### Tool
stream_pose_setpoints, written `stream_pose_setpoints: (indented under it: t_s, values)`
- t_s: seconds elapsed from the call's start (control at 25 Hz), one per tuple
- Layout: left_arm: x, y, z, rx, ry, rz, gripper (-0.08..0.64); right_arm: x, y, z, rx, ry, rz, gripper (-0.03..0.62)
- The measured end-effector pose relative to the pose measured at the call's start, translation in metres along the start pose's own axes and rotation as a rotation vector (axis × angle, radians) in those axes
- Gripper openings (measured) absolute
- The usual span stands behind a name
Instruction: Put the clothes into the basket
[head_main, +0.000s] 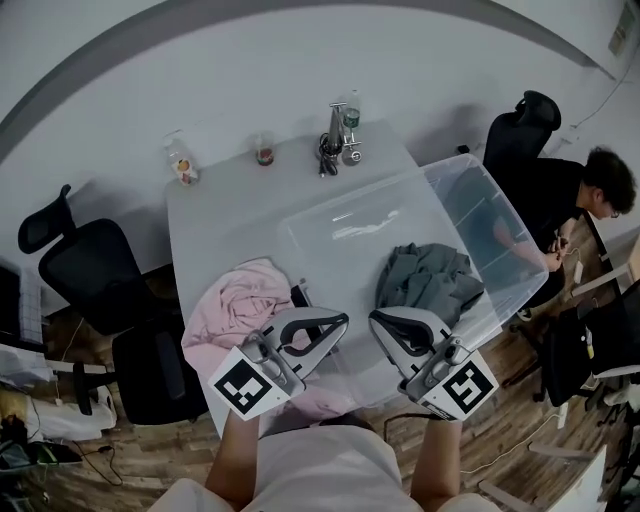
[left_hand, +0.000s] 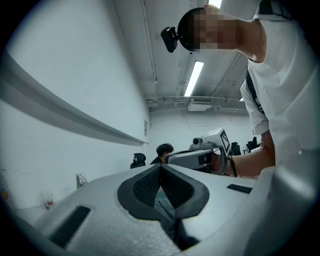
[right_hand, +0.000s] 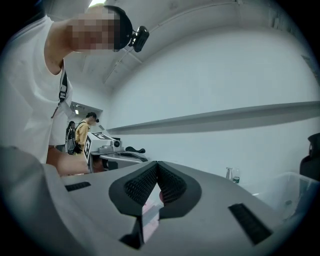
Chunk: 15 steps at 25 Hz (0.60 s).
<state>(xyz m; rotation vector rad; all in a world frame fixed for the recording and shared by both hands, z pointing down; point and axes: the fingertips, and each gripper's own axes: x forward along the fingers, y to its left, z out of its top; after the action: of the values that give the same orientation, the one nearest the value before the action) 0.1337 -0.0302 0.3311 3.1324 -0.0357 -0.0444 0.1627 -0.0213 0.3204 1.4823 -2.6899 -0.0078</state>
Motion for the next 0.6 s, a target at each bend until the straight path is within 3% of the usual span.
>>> stream_pose_setpoints:
  t_s: [0.28, 0.6]
  values:
    - [-0.078, 0.017, -0.006, 0.003, 0.006, 0.126, 0.005, 0.053, 0.054, 0.008, -0.032, -0.003, 0.125, 0.006]
    - [-0.156, 0.034, -0.008, 0.036, 0.019, 0.285, 0.005, 0.106, 0.11, -0.004, -0.084, 0.085, 0.24, 0.008]
